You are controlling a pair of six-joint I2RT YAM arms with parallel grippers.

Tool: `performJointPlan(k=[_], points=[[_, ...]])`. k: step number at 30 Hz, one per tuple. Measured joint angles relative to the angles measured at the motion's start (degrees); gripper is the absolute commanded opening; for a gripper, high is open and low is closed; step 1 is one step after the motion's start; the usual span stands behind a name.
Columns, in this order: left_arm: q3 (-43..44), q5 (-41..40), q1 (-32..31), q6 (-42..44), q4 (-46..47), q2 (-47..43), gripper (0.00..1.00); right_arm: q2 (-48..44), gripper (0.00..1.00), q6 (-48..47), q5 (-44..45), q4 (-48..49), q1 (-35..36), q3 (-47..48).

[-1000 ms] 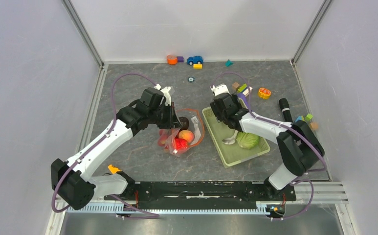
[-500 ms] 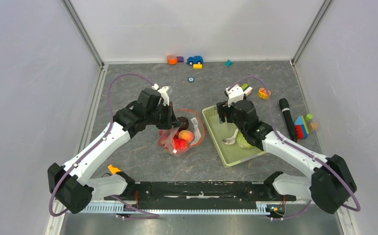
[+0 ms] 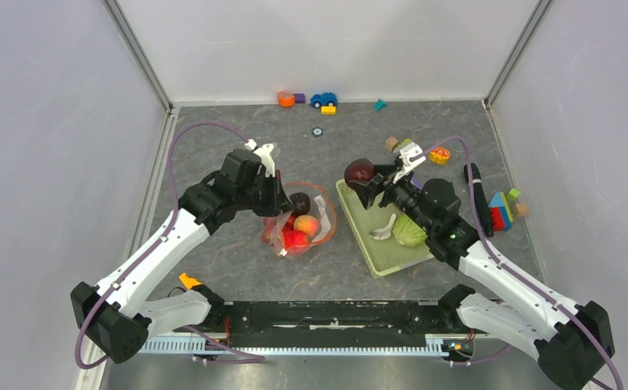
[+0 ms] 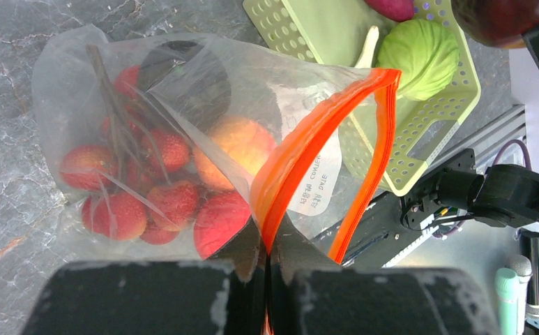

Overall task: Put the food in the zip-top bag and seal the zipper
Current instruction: Pick up the fake fruit from the bin, then place the fake fruit in the zipper food storage bag.

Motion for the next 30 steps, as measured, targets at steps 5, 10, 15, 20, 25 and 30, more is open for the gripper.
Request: performJointPlan(k=[5, 10, 15, 20, 25, 30], points=[[0.02, 0.33, 0.0, 0.0, -0.9, 0.0, 0.02, -2.84, 0.41, 2.56, -5.2, 0.09, 0.0, -0.11], [0.02, 0.74, 0.0, 0.0, -1.03, 0.0, 0.02, -8.5, 0.45, 4.61, -8.66, 3.52, 0.0, -2.12], [0.02, 1.81, 0.0, 0.28, -1.03, 0.0, 0.02, -8.5, 0.45, 5.11, -18.27, 13.29, -0.02, -7.17], [0.02, 1.27, 0.0, 1.09, -1.05, -0.11, 0.02, 2.01, 0.46, 5.29, -30.62, 21.05, 0.66, -6.97], [0.02, -0.22, 0.0, 1.77, -1.11, -0.96, 0.02, 10.58, 0.47, 2.51, -39.23, 23.61, 4.5, -3.39], [0.04, -0.28, 0.0, 1.92, -1.29, -1.18, 0.02, 15.58, 0.5, -5.57, -39.87, 18.21, 9.81, 4.24]])
